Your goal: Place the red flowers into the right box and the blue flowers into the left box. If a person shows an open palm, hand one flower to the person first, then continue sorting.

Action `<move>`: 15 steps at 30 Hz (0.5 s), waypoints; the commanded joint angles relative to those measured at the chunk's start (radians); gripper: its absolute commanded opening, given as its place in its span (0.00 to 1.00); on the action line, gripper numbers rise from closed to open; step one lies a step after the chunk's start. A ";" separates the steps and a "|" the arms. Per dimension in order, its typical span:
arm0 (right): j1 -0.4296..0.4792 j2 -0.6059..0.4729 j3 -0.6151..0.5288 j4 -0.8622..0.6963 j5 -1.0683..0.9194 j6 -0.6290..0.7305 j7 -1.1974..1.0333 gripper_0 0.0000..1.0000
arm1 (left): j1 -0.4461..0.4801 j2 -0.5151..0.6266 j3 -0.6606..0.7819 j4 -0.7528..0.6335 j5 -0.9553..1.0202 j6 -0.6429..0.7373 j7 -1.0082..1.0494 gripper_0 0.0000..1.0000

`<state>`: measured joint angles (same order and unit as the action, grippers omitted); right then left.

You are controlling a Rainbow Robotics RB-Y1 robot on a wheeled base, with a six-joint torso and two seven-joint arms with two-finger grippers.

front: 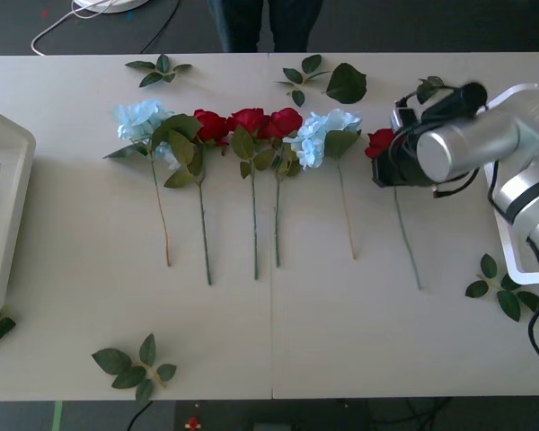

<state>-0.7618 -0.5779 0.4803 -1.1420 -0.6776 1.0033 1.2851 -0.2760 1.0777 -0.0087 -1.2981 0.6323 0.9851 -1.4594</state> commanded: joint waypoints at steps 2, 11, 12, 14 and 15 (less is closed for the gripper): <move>0.012 -0.109 -0.154 -0.186 0.047 0.147 -0.020 0.00 | -0.054 0.005 0.087 -0.194 0.035 0.188 -0.019 1.00; 0.039 -0.356 -0.227 -0.271 0.069 0.210 0.020 0.00 | -0.054 -0.042 0.088 -0.425 0.248 0.214 0.021 1.00; 0.039 -0.382 -0.229 -0.271 0.067 0.212 0.023 0.00 | -0.054 -0.047 0.088 -0.441 0.270 0.214 0.025 1.00; 0.039 -0.433 -0.229 -0.257 0.062 0.212 0.028 0.00 | -0.054 -0.058 0.088 -0.472 0.316 0.214 0.037 1.00; 0.039 -0.468 -0.229 -0.239 0.058 0.210 0.033 0.00 | -0.054 -0.067 0.088 -0.487 0.346 0.214 0.045 1.00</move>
<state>-0.7215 -0.9419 0.2760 -1.3833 -0.6206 1.2099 1.2886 -0.2932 1.0392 0.0531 -1.7274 0.9273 1.1921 -1.4587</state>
